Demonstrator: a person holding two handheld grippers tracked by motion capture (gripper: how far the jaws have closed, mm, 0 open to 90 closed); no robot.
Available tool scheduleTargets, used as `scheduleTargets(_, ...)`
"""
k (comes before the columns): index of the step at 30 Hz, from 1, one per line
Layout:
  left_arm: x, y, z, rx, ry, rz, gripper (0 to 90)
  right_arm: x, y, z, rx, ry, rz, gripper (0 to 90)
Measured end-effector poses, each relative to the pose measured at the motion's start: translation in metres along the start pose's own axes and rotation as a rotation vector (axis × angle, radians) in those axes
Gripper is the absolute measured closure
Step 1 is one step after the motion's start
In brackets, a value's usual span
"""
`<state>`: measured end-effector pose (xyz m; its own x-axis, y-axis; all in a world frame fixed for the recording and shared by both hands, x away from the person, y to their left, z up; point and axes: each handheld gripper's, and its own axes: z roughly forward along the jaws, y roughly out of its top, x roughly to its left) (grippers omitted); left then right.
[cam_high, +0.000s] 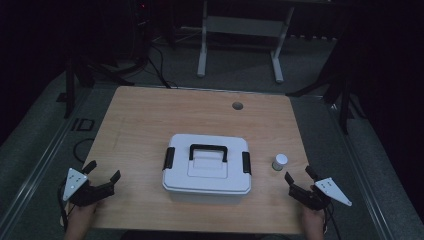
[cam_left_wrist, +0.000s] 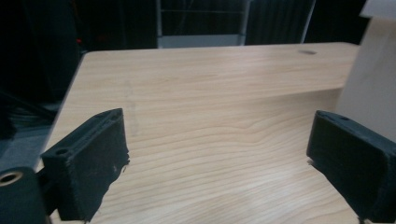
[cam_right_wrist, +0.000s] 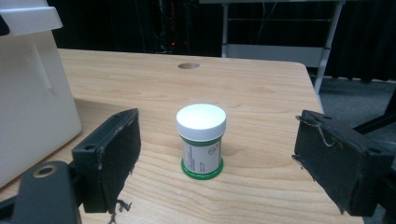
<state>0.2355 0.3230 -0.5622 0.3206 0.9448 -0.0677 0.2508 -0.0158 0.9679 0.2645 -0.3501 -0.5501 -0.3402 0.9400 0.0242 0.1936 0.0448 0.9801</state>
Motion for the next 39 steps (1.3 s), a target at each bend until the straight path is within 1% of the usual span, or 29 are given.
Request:
scheduleTargets(1,0.002,0.0,0.001,0.01,-0.021,-0.028,4.9,0.0,0.0,0.0,-0.002,-0.009,-0.007,13.9)
scheduleTargets(2,0.004,0.0,0.001,0.019,-0.041,-0.046,4.8,0.0,0.0,0.0,-0.008,-0.005,-0.009,13.9)
scheduleTargets(4,0.008,0.001,0.002,0.064,-0.094,-0.091,4.8,0.001,0.0,0.001,-0.009,0.019,-0.016,13.9)
scheduleTargets(5,0.009,0.001,0.002,0.085,-0.106,-0.099,4.9,0.002,0.0,0.002,-0.001,0.023,-0.032,14.0)
scheduleTargets(6,0.009,0.001,0.002,0.085,-0.106,-0.099,4.9,0.002,0.0,0.002,-0.001,0.023,-0.032,14.0)
scheduleTargets(7,0.011,0.002,0.002,0.11,-0.109,-0.09,4.9,0.003,0.0,0.002,0.002,0.032,-0.047,14.2)
scheduleTargets(8,0.014,0.002,0.0,0.129,-0.166,-0.088,4.8,0.006,0.0,0.005,0.018,0.044,-0.08,14.3)
scheduleTargets(10,0.017,0.003,-0.002,0.142,-0.222,-0.094,4.8,0.01,0.0,0.006,0.034,0.039,-0.107,14.2)
scheduleTargets(11,0.019,0.003,-0.002,0.157,-0.275,-0.094,4.8,0.011,0.0,0.006,0.035,0.037,-0.115,14.1)
scheduleTargets(12,0.02,0.004,-0.001,0.182,-0.289,-0.082,4.8,0.011,-0.001,0.006,0.036,0.031,-0.118,14.0)
scheduleTargets(13,0.021,0.004,0.0,0.213,-0.321,-0.066,4.8,0.011,-0.001,0.006,0.037,0.033,-0.117,14.1)
scheduleTargets(14,0.021,0.004,0.0,0.246,-0.339,-0.045,4.8,0.011,-0.001,0.006,0.039,0.039,-0.113,14.0)
scheduleTargets(15,0.021,0.005,0.0,0.269,-0.334,-0.016,4.8,0.01,-0.001,0.007,0.04,0.041,-0.113,14.0)
scheduleTargets(16,0.023,0.005,0.001,0.294,-0.354,-0.009,4.9,0.01,-0.001,0.007,0.042,0.04,-0.111,14.0)
scheduleTargets(17,0.023,0.005,0.001,0.294,-0.354,-0.009,4.9,0.01,-0.001,0.006,0.04,0.039,-0.112,14.0)
scheduleTargets(18,0.025,0.008,0.001,0.325,-0.351,0.02,4.9,0.01,-0.001,0.006,0.036,0.04,-0.11,14.0)
scheduleTargets(19,0.026,0.01,0.002,0.352,-0.366,0.028,4.9,0.01,-0.001,0.006,0.034,0.041,-0.107,14.0)
scheduleTargets(20,0.026,0.013,0.002,0.374,-0.351,0.059,4.9,0.009,-0.001,0.006,0.036,0.042,-0.106,14.0)
scheduleTargets(22,0.028,0.018,0.003,0.429,-0.364,0.096,4.9,0.009,-0.001,0.006,0.043,0.046,-0.107,14.0)
scheduleTargets(24,0.029,0.025,0.003,0.471,-0.359,0.143,4.9,0.01,-0.001,0.007,0.047,0.045,-0.11,14.0)
scheduleTargets(25,0.029,0.03,0.003,0.49,-0.346,0.167,5.0,0.01,-0.001,0.007,0.049,0.046,-0.111,14.0)
scheduleTargets(27,0.031,0.038,0.003,0.522,-0.353,0.192,4.9,0.01,-0.001,0.007,0.048,0.045,-0.111,14.0)
scheduleTargets(28,0.031,0.038,0.003,0.522,-0.353,0.192,5.0,0.01,-0.001,0.007,0.048,0.045,-0.111,14.0)
scheduleTargets(29,0.032,0.045,0.003,0.557,-0.351,0.211,5.0,0.01,-0.001,0.007,0.048,0.046,-0.109,14.0)
scheduleTargets(31,0.032,0.051,0.004,0.597,-0.357,0.233,5.0,0.01,-0.001,0.007,0.05,0.049,-0.107,14.0)
scheduleTargets(33,0.033,0.058,0.005,0.666,-0.366,0.269,4.9,0.009,-0.001,0.007,0.052,0.05,-0.106,14.0)
scheduleTargets(34,0.032,0.06,0.006,0.685,-0.36,0.284,4.9,0.009,-0.001,0.007,0.053,0.051,-0.107,14.0)
scheduleTargets(35,0.032,0.062,0.007,0.718,-0.365,0.295,4.9,0.009,-0.001,0.007,0.055,0.053,-0.106,14.0)
scheduleTargets(39,0.03,0.071,0.009,0.81,-0.367,0.351,4.9,0.009,-0.001,0.008,0.06,0.055,-0.109,13.9)
